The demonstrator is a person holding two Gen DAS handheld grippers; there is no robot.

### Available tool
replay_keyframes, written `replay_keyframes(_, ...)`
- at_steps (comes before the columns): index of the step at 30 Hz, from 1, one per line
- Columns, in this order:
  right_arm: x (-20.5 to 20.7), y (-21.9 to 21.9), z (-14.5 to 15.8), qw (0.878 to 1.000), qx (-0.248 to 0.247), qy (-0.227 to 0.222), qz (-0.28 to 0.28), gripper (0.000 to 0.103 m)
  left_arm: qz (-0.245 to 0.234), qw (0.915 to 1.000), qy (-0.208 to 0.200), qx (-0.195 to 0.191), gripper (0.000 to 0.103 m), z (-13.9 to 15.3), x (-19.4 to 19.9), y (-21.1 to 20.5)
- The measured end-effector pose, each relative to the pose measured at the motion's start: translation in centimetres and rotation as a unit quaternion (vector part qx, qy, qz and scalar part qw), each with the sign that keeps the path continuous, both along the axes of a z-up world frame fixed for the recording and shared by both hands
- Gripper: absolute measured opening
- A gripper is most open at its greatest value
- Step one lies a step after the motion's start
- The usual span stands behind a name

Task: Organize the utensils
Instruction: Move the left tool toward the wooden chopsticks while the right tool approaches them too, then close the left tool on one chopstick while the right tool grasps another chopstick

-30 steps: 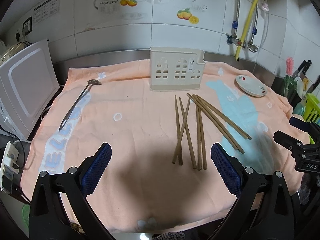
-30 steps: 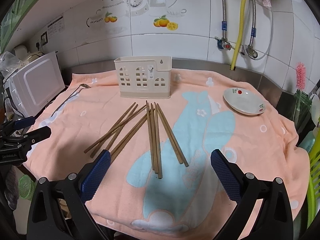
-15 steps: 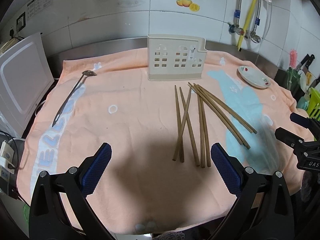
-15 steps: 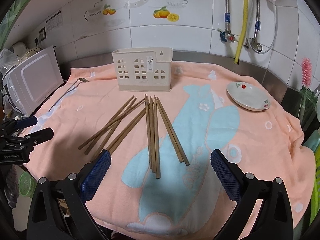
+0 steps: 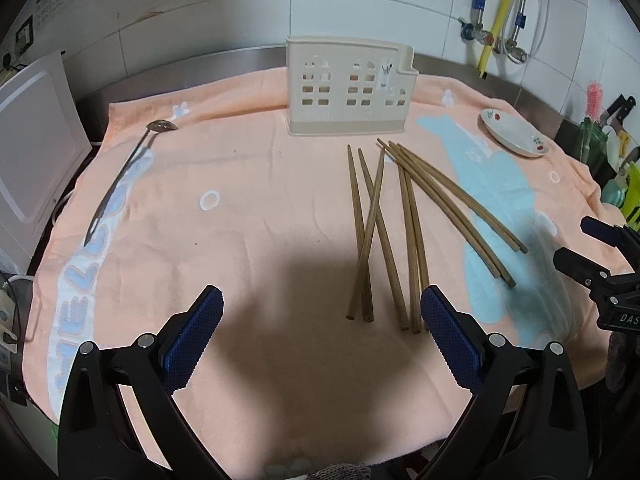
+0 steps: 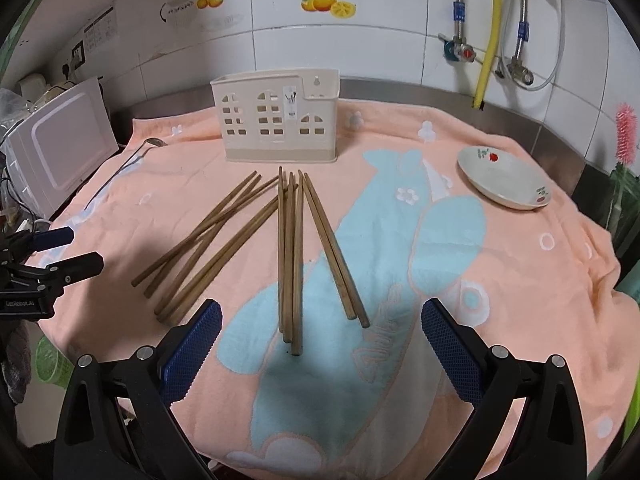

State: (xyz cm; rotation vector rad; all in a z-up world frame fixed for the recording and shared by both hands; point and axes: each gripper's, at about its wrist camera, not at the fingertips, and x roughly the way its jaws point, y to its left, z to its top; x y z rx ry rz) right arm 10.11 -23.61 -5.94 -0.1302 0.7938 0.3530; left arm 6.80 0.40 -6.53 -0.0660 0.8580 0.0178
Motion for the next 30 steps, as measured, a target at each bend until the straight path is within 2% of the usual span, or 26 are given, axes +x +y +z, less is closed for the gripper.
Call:
replay_keyframes(2, 0.4, -0.1, -0.4, 1.000, 0.002, 0.006, 0.001, 0.096, -0.002, 1.0000, 0.003, 0.000, 0.097, -0.3, 0.3, -0.1)
replay_keyframes(8, 1.7, -0.8, -1.5, 1.000, 0.002, 0.018, -0.002, 0.095, -0.020, 0.9997, 0.011, -0.003, 0.083, -1.1, 1.8, -0.6)
replay_keyframes(11, 2.2, -1.1, -1.8, 1.000, 0.008, 0.020, -0.002, 0.093, -0.038, 0.9992, 0.015, -0.003, 0.070, -1.6, 2.6, -1.0)
replay_keyframes(13, 2.7, -1.1, -2.0, 1.000, 0.010, 0.025, 0.002, 0.084, -0.050, 0.9987, 0.015, -0.002, 0.066, -1.9, 3.0, -1.4)
replay_keyframes(15, 3.1, -1.1, -2.1, 1.000, 0.008, 0.029, 0.004, 0.084, -0.064, 0.9979, 0.014, -0.001, 0.056, -2.2, 3.3, -1.7)
replay_keyframes(16, 3.2, -1.1, -2.2, 1.000, 0.007, 0.029, 0.004, 0.083, -0.068, 0.9976, 0.015, 0.001, 0.054, -2.3, 3.5, -1.8)
replay_keyframes(18, 3.4, -1.2, -2.2, 1.000, 0.007, 0.027, 0.004, 0.077, -0.074, 0.9971, 0.018, 0.001, 0.044, -2.7, 4.1, -1.9)
replay_keyframes(20, 3.7, -1.4, -2.2, 1.000, 0.010, 0.029, 0.002, 0.076, -0.078, 0.9967, 0.019, -0.002, 0.040, -2.9, 4.4, -1.8)
replay_keyframes(25, 4.2, -1.4, -2.4, 0.999, 0.013, 0.033, 0.003, 0.076, -0.090, 0.9957, 0.022, -0.005, 0.036, -3.3, 5.1, -1.9)
replay_keyframes(30, 4.6, -0.9, -2.8, 0.999, 0.011, 0.039, 0.007, 0.076, -0.101, 0.9945, 0.028, -0.004, 0.027, -3.9, 5.9, -2.4)
